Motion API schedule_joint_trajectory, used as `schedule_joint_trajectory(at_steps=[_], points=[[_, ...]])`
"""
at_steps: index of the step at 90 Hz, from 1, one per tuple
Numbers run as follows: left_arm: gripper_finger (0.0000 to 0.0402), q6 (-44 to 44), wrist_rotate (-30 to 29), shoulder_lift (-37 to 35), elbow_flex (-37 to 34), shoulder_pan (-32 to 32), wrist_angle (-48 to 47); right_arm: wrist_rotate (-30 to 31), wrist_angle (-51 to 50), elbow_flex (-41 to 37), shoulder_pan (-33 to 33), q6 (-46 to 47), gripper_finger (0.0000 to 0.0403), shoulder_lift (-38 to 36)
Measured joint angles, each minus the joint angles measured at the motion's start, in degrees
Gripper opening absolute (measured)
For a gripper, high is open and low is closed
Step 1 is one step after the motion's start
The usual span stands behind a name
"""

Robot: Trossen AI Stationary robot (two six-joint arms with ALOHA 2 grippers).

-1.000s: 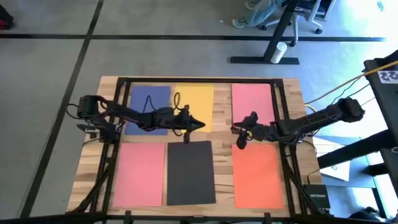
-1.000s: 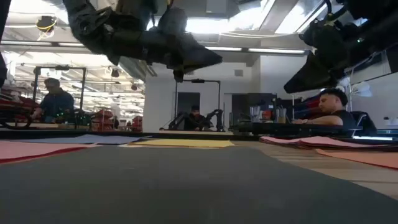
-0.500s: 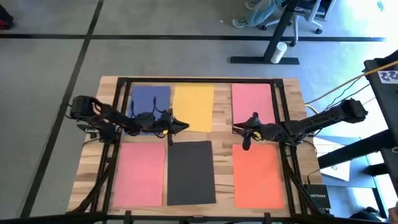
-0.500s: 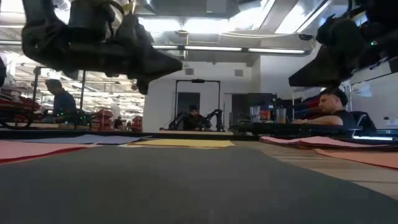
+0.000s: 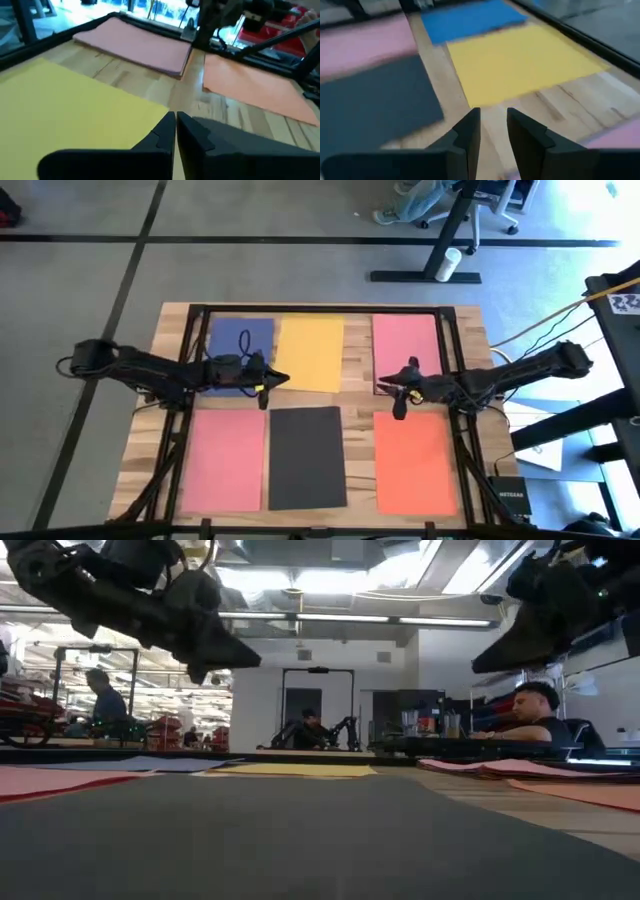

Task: Organize paper
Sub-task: Stack the pink paper on top of the other pink paper

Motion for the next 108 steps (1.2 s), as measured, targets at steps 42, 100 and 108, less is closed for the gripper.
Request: schedule_joint_trajectory(at_steps=[42,100,108], points=[[0.0020,2.00,-1.27,-0.28,0.00,0.00,-1.53,-6.80,-14.47,8.38,0.01,4.61,0.0109,17.63],[0.0075,3.10,-1.25,-0.22,0.00,0.00,-5.83,-2.76,-9.61,8.35,-7.67,1.77,0.0153,30.85],[0.0075,2.75,-1.25,-0.22,0.00,-0.03,-6.13,-4.68,-9.15,8.35,-8.01,1.55,0.0153,30.85]])
